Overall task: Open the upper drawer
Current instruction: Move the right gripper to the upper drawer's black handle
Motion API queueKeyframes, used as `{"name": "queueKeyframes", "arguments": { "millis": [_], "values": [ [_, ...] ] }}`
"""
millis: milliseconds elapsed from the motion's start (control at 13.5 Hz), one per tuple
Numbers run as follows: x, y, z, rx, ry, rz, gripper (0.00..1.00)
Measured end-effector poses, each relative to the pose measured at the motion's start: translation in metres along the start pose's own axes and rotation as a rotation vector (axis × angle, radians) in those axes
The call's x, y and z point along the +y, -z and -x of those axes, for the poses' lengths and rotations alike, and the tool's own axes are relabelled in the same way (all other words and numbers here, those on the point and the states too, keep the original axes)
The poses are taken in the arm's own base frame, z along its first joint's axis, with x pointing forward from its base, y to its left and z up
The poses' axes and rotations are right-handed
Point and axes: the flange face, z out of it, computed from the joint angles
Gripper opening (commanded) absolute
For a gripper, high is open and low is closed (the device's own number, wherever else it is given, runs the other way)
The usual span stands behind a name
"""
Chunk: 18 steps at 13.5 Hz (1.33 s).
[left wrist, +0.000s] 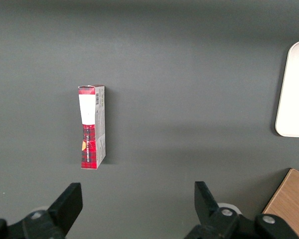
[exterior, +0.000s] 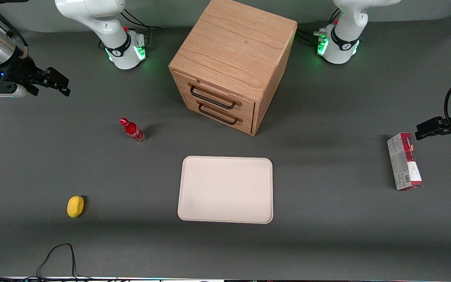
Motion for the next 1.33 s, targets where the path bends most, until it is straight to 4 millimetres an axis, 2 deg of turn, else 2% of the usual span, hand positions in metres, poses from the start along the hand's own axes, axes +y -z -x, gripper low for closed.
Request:
{"name": "queueKeyframes", "arguments": {
  "millis": [296, 370, 444, 593, 741, 889, 1037, 1111, 1259, 1333],
  "values": [
    [-0.006, -0.004, -0.003, -0.014, 0.009, -0.028, 1.0],
    [-0.019, -0.006, -0.008, -0.02, 0.028, -0.045, 1.0],
    [-0.045, -0.006, -0.014, -0.021, 0.071, -0.051, 1.0],
    [-0.124, -0.008, -0.02, -0.023, 0.173, -0.052, 1.0],
    [-0.21, -0.017, -0.013, -0.039, 0.315, -0.068, 1.0],
    [-0.274, -0.023, 0.0, -0.055, 0.486, -0.107, 1.0],
    [-0.316, -0.026, 0.012, -0.067, 0.664, -0.15, 1.0],
    [-0.33, -0.031, 0.018, -0.082, 0.737, -0.167, 1.0],
    [-0.353, -0.054, 0.025, -0.137, 0.849, -0.202, 1.0],
    [-0.361, -0.072, 0.025, -0.174, 0.9, -0.222, 1.0]
  ]
}}
